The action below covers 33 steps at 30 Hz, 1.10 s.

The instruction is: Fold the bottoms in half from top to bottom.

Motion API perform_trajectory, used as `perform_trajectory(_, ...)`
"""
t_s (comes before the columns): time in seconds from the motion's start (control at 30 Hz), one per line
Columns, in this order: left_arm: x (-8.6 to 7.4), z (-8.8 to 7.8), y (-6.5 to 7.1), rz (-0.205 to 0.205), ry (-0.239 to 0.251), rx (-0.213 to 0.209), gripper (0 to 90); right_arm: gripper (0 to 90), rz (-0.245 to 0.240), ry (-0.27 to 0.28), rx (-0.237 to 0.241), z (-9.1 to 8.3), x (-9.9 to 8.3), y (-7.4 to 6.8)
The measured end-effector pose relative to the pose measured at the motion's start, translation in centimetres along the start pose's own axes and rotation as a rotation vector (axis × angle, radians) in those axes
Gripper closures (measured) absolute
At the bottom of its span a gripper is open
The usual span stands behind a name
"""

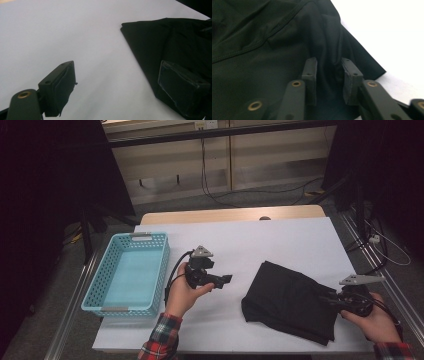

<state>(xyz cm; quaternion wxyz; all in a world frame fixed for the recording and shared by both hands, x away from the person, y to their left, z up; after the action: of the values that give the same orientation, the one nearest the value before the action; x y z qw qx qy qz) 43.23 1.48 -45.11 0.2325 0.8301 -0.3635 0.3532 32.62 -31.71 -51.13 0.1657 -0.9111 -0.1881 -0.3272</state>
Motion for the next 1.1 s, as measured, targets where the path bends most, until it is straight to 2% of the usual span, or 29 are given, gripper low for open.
perform_trajectory(0.07, 0.0, 0.0, 0.1, -0.003, 0.002, -0.001, 14.5, 79.4, 0.003, 0.0, 0.028, 0.1, 0.0, -0.3)
perform_trajectory(0.3, 0.1, 0.0, 0.2, -0.002, 0.004, -0.002, 14.5, 84.2, -0.035, -0.008, 0.021, -0.2, 0.4, -0.4)
perform_trajectory(0.4, 0.1, 0.0, 0.1, 0.006, 0.001, -0.003, 14.5, 84.7, -0.031, 0.037, 0.017, -0.8, 1.3, -0.2)
perform_trajectory(0.47, 0.1, 0.0, 0.1, 0.004, 0.002, -0.001, 14.5, 84.8, -0.044, 0.06, -0.004, -1.0, 2.0, 0.1)
perform_trajectory(0.57, 0.1, -0.1, 0.1, 0.006, 0.003, 0.001, 14.5, 84.8, -0.053, 0.048, -0.018, -0.8, 2.3, 0.4)
perform_trajectory(0.7, 0.2, -0.1, 0.1, 0.0, 0.01, 0.001, 14.4, 84.7, -0.058, 0.068, -0.044, -0.5, 2.6, 0.9)
perform_trajectory(0.77, 0.1, -0.1, 0.0, -0.001, 0.005, 0.003, 14.4, 84.0, -0.034, 0.064, -0.027, -0.1, 2.6, 1.0)
perform_trajectory(0.8, 0.0, 0.0, 0.1, 0.0, 0.002, 0.002, 14.4, 83.4, -0.031, 0.079, -0.053, 0.0, 2.8, 1.3)
perform_trajectory(0.83, 0.0, 0.0, 0.1, 0.0, 0.001, 0.002, 14.4, 83.1, -0.05, 0.091, -0.072, 0.2, 2.8, 1.5)
perform_trajectory(0.9, 0.0, 0.1, 0.2, 0.003, 0.001, -0.001, 14.4, 77.8, -0.045, 0.067, -0.043, 0.4, 2.7, 1.2)
perform_trajectory(0.97, 0.0, 0.2, 0.4, 0.004, 0.0, -0.002, 14.4, 62.6, -0.04, 0.068, -0.055, 0.4, 2.8, 1.1)
perform_trajectory(1.03, -0.1, 0.2, 0.5, 0.007, -0.006, -0.002, 14.4, 57.0, -0.052, 0.074, -0.051, 0.3, 2.9, 0.8)
perform_trajectory(1.1, -0.2, 0.4, 0.7, 0.008, -0.009, -0.001, 14.3, 46.3, -0.055, 0.091, -0.069, 0.1, 3.1, 0.7)
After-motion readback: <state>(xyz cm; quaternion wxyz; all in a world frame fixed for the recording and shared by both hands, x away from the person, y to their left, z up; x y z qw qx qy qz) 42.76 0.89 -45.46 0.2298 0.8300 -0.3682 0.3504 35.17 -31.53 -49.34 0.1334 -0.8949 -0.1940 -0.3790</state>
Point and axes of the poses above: each handheld gripper's, and its own axes: z roughly forward along the jaws, x roughly out of its top, y roughly to its right, the point moved 9 cm from there along z, roughly forward along the jaws, and after that the axes turned 4 degrees about x, right-handed, at the moved point
